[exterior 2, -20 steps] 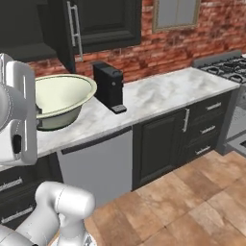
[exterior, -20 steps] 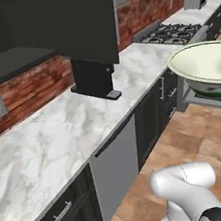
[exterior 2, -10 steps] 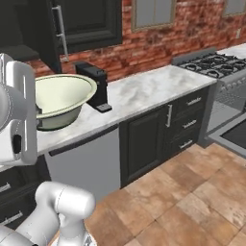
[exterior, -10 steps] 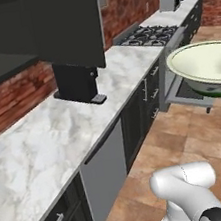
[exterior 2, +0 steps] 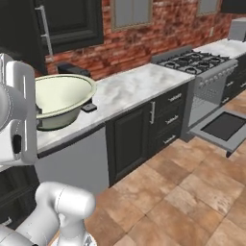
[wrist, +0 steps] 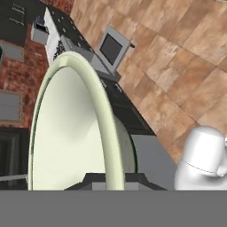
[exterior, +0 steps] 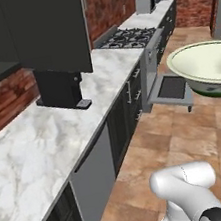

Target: Move the bowls from the cabinet to the plates on the dining table.

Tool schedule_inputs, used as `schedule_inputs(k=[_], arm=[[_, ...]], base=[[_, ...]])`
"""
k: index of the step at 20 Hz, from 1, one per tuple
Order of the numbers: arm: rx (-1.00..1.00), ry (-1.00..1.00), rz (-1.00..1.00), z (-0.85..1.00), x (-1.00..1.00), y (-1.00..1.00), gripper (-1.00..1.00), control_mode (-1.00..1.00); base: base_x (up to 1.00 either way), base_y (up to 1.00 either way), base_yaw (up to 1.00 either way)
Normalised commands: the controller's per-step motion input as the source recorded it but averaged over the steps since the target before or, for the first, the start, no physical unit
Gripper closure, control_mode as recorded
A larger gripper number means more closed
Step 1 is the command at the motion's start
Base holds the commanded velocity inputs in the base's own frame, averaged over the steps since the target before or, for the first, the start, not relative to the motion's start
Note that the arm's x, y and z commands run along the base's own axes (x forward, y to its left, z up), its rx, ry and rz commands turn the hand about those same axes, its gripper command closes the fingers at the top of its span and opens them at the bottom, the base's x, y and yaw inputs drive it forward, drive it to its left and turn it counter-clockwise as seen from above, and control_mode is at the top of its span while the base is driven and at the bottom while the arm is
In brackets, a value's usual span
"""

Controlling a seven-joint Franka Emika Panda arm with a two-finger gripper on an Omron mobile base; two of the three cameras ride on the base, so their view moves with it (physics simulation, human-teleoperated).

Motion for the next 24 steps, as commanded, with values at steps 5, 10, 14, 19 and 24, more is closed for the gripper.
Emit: schedule_inputs(k=[5, 10, 14, 19, 24], arm=[[0.0, 0.0, 0.0, 0.0, 0.0, 0.0, 1.0, 1.0], [0.0, 0.0, 0.0, 0.0, 0.0, 0.0, 1.0, 1.0], [0.0, 0.0, 0.0, 0.0, 0.0, 0.0, 1.0, 1.0], [0.0, 0.0, 0.0, 0.0, 0.0, 0.0, 1.0, 1.0], [0.0, 0.0, 0.0, 0.0, 0.0, 0.0, 1.0, 1.0]], base=[[0.0, 0.0, -0.25], [0.0, 0.0, -0.25], [0.0, 0.0, -0.25], [0.0, 0.0, -0.25], [0.0, 0.0, -0.25]])
